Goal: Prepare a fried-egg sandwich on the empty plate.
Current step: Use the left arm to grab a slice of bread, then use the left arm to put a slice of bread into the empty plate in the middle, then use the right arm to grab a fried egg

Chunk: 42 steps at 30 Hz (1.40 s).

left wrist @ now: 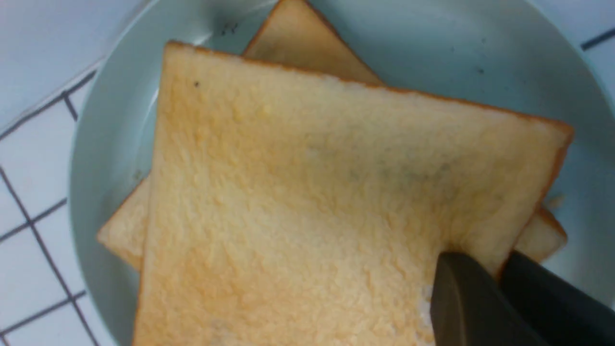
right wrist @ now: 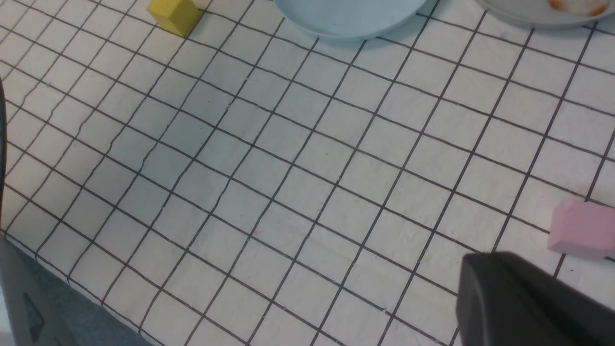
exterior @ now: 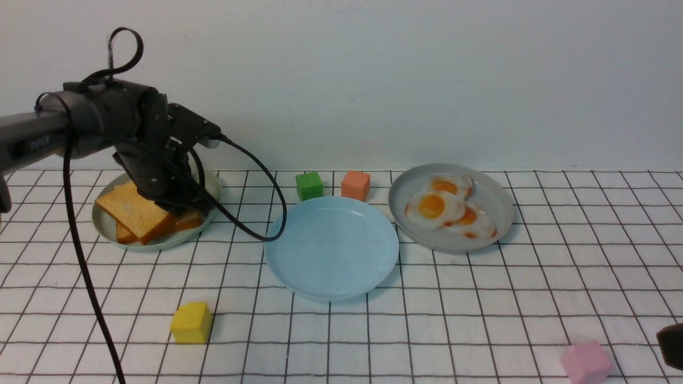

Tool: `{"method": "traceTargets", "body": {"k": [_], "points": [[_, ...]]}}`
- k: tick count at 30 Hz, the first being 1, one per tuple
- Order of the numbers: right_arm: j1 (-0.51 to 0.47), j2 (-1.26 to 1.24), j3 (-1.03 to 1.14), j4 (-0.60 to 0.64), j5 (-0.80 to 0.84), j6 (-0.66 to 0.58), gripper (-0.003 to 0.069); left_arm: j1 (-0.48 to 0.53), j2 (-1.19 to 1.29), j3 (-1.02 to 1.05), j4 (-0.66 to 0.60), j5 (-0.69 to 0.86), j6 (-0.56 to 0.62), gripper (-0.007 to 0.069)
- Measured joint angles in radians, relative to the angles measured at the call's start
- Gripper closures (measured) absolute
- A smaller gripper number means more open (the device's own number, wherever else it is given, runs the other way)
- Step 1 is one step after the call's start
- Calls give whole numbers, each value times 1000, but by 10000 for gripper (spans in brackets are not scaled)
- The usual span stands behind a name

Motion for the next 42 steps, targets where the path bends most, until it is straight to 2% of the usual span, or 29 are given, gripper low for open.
{"method": "traceTargets", "body": {"k": [5,8,9,10,12,18,22,25,29,30,31,34,36,39,40,41,42], "points": [[0,0,0,-1,3,0,641,-25,-126,2,-62,41,-19,582],[0,0,0,-8,5,0,640,-102,-200,0,-117,59,-23,582],[0,0,0,-18,6,0,638,-174,-218,-2,-144,67,-23,582],[0,0,0,-20,7,0,638,-183,-218,-2,-144,67,-23,582],[0,0,0,-30,8,0,637,-294,-201,-2,-163,68,-24,582],[0,0,0,-32,27,0,633,-446,-95,1,-144,2,-51,582],[0,0,0,-32,55,0,631,-473,-56,1,-130,-26,-69,578],[0,0,0,-32,65,0,629,-479,-47,1,-126,-28,-69,535],[0,0,0,-32,65,0,627,-480,-45,1,-120,-12,-72,394],[0,0,0,-32,65,0,627,-480,-45,1,-120,-11,-72,386],[0,0,0,-32,65,0,627,-480,-46,1,-119,2,-75,315],[0,0,0,-33,60,0,626,-481,-59,1,-117,54,-92,200],[0,3,0,-35,51,0,623,-485,-88,1,-117,105,-132,174],[0,22,0,-35,6,0,619,-494,-176,-7,-115,163,-203,200],[0,41,0,-30,-32,0,617,-502,-247,-13,-115,187,-257,239],[0,49,0,-29,-45,1,616,-502,-258,-14,-115,190,-257,256],[0,75,0,-24,-82,6,614,-508,-317,-17,-116,210,-286,305]]}}
